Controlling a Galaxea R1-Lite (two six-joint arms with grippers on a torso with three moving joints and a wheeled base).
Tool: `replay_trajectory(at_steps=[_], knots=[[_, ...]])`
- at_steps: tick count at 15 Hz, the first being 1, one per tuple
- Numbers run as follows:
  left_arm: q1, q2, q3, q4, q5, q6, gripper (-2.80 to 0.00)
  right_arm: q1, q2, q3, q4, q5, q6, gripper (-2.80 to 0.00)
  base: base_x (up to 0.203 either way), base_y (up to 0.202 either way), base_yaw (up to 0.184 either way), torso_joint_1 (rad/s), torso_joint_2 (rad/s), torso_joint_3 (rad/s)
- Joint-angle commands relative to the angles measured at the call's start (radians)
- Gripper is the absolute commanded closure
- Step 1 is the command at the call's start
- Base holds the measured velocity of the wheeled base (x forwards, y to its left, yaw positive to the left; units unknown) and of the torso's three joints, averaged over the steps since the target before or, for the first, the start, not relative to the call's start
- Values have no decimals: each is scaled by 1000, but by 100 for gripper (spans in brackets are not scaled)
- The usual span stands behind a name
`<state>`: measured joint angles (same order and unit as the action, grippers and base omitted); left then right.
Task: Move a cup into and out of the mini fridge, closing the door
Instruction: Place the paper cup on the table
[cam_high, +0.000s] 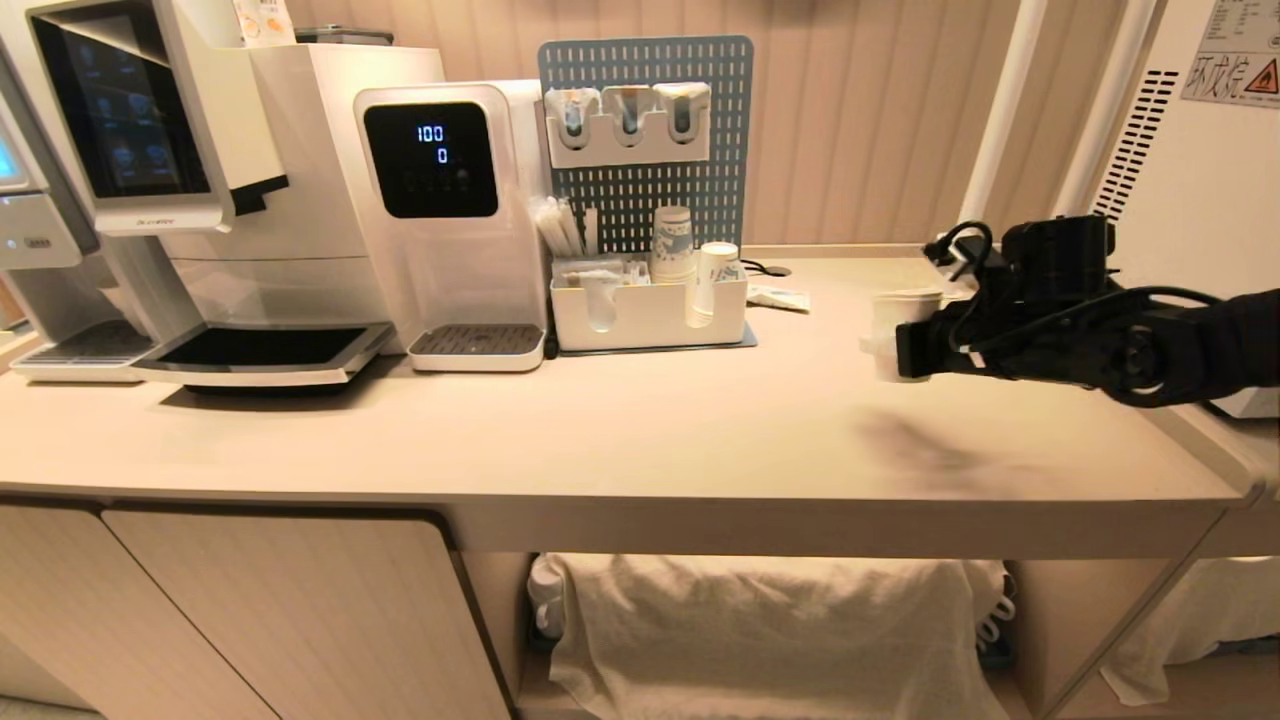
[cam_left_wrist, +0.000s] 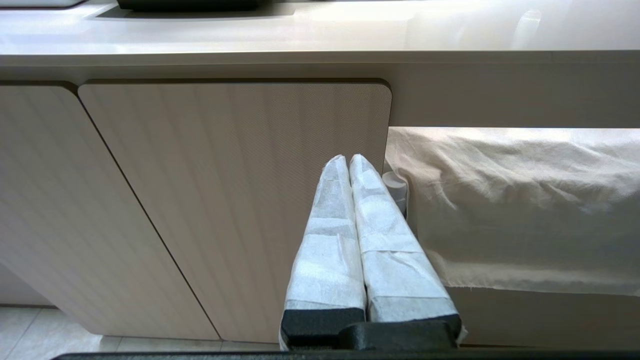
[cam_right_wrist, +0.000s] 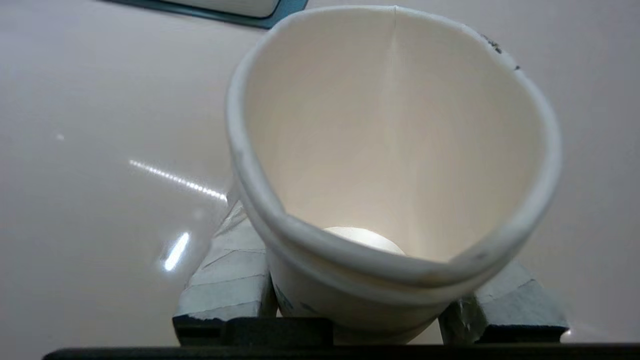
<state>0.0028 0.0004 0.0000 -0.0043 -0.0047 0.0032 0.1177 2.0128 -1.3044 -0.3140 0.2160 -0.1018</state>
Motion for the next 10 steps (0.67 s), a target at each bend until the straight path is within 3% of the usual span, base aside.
replay_trajectory(at_steps=[1,6,8,9,10], knots=[[0,0,0,0,0,0,0,0,118,45,-253,0,-9,0,0,0,0,0,0,0],[0,0,0,0,0,0,0,-1,249,93,-536,-11,-8,0,0,0,0,0,0,0],[0,0,0,0,0,0,0,-1,278,97,-582,-17,-6,0,0,0,0,0,0,0],[0,0,0,0,0,0,0,-3,286,99,-588,-20,-1,-202,0,0,0,0,0,0],[0,0,0,0,0,0,0,-4,287,97,-589,-23,-2,-280,0,0,0,0,0,0]])
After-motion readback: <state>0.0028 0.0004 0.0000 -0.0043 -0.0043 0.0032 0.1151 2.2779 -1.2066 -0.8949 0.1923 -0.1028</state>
